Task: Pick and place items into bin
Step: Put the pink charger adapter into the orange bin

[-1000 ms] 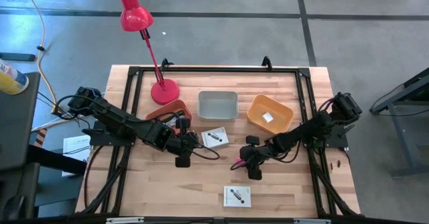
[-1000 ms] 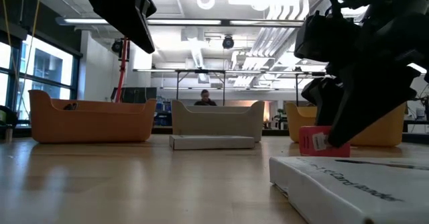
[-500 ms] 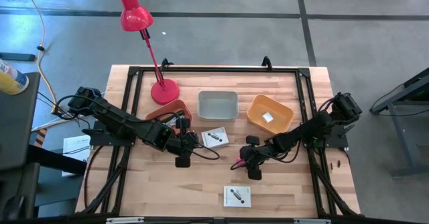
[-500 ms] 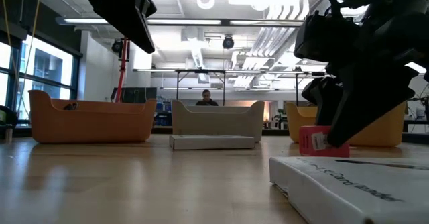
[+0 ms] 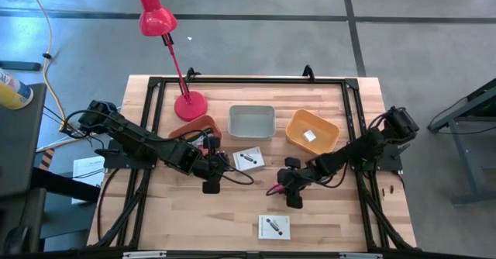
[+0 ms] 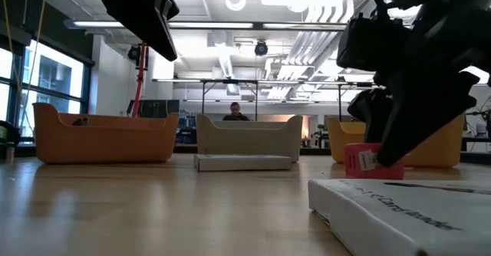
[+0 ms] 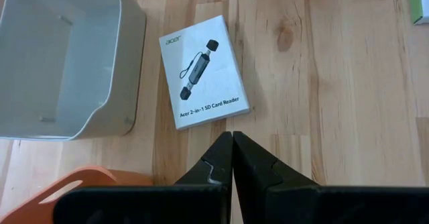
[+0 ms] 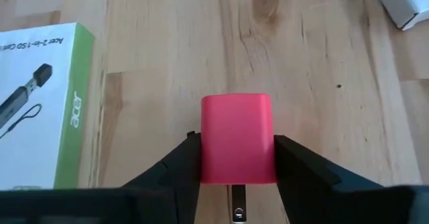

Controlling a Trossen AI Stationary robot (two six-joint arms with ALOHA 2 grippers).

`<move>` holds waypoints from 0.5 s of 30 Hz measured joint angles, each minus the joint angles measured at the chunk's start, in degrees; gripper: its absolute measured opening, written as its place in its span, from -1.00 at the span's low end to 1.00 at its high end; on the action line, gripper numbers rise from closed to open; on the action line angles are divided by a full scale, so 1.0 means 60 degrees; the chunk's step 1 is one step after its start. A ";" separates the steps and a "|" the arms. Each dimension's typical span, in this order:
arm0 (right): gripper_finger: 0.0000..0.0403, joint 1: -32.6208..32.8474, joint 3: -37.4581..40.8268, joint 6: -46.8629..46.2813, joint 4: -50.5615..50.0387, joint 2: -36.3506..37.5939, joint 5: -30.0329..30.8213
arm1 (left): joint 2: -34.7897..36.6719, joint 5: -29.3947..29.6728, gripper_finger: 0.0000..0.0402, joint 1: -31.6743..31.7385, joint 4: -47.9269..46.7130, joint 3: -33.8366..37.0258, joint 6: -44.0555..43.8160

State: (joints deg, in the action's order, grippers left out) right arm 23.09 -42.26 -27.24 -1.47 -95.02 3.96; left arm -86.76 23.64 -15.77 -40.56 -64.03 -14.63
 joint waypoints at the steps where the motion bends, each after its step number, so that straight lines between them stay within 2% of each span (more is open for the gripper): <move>1: -0.21 0.0003 -0.0001 -0.0003 -0.0028 0.0048 -0.0011 | 0.0000 0.0000 -1.00 0.0000 0.0001 0.0000 0.0041; 8: -0.18 -0.0182 -0.0002 -0.0140 -0.1102 0.1007 0.0306 | 0.0000 0.0002 -1.00 0.0000 0.0004 0.0000 0.0218; 15: -0.23 -0.0603 -0.0002 -0.0030 -0.3046 0.2983 0.1219 | 0.0000 0.0165 -1.00 0.0000 0.0011 0.0000 0.0263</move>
State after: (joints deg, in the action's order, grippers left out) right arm 19.47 -42.27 -27.42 -19.74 -77.12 11.28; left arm -86.76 24.63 -15.77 -40.49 -64.03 -13.05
